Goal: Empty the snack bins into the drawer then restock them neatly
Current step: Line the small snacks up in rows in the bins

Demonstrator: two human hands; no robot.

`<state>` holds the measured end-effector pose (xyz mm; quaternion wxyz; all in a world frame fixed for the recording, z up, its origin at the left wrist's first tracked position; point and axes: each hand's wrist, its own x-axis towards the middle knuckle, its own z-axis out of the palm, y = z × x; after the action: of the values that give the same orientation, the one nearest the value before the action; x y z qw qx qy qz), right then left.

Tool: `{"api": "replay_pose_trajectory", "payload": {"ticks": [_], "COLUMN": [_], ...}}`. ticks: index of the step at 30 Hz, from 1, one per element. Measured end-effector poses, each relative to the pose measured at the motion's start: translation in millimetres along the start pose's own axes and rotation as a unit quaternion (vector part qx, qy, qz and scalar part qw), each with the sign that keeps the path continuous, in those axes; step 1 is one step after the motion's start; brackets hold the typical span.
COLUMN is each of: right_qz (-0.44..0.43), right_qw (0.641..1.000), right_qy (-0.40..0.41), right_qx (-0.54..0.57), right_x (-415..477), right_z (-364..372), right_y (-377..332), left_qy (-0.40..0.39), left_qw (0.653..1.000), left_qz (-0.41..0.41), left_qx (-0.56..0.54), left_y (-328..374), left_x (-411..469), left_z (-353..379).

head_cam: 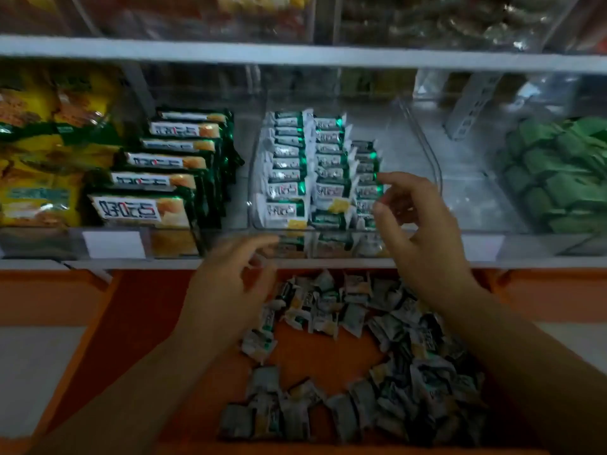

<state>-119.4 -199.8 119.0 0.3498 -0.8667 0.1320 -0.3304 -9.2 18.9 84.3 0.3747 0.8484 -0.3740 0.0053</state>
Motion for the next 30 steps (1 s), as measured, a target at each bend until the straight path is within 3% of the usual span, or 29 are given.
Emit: {"api": "replay_pose_trajectory", "payload": {"ticks": [2,5,8,10,13,17,23,30], "right_qz": [0.055,0.206,0.305,0.329,0.360,0.247,0.116,0.101], "right_qw": [0.992,0.919,0.835,0.803,0.767,0.757,0.771,0.665], "right_qy": [-0.116,-0.320,-0.413,-0.432,-0.481,-0.530,-0.589,-0.689], "right_qx": [-0.014,-0.107,-0.199,-0.246,-0.224,-0.292,-0.215,-0.270], "right_x": [-47,-103,-142,-165,-183,-175,-180,-193], "right_z": [0,5,3,2,4,12,50,91], "right_y": [24,95,169,205,234,245,232,238], "left_qy": [-0.176,-0.354,-0.405,-0.429,-0.506,-0.587,-0.589,-0.591], "left_qw": [0.984,0.931,0.902,0.886,0.846,0.794,0.795,0.791], "left_qz": [-0.040,-0.090,-0.146,-0.177,-0.169,-0.148,-0.062,-0.112], "left_qx": [-0.005,0.023,0.017,0.002,0.019,0.055,0.133,0.110], "left_y": [-9,-40,-62,-69,-75,-83,-102,-125], "left_x": [-25,-52,-64,-69,-73,-79,-81,-84], "left_z": [28,79,126,156,193,230,261,267]}}
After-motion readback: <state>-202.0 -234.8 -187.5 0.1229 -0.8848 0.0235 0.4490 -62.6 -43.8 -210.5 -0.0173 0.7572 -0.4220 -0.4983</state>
